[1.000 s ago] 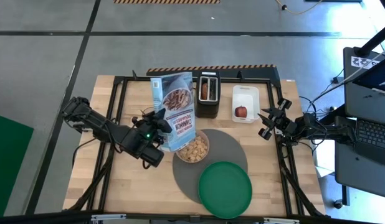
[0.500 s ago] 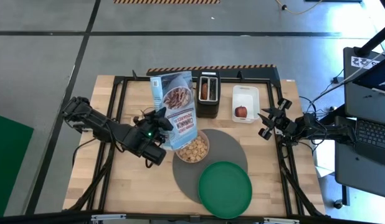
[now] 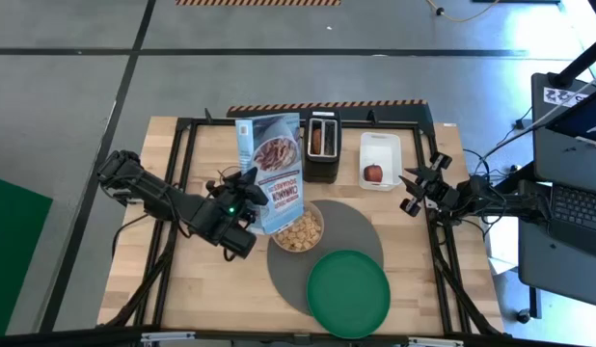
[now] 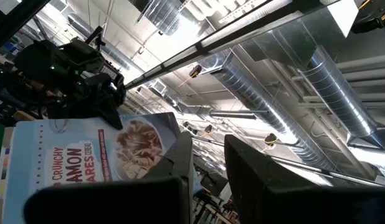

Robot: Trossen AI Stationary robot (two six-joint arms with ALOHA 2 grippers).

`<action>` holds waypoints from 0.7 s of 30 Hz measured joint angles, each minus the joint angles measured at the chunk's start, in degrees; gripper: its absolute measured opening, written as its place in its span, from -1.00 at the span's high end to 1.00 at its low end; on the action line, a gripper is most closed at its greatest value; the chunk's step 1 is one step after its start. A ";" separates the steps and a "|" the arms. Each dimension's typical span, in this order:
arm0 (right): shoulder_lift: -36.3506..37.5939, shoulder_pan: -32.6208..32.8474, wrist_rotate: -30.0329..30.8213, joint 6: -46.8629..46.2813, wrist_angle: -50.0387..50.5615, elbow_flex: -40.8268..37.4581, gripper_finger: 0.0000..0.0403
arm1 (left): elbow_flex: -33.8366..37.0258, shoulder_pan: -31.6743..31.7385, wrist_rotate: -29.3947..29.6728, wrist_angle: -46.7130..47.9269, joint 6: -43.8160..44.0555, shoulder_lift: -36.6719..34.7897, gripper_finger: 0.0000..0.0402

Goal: Arrange a breakfast setting
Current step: Pour the cereal from the cereal box into the pink bowl

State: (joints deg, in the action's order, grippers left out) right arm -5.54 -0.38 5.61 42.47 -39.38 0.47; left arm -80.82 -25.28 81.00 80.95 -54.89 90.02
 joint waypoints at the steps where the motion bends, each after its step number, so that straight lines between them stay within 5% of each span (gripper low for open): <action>1: 0.00 0.00 0.00 0.03 0.00 0.00 0.69 | 0.00 0.00 0.14 0.02 0.36 0.00 0.64; 21: 0.00 -0.02 0.00 0.27 0.07 0.00 0.69 | -0.35 -2.02 1.51 2.05 2.12 -0.75 0.66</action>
State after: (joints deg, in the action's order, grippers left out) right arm -5.54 -0.40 5.61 42.74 -39.31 0.47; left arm -81.17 -27.30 82.51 83.00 -52.78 89.26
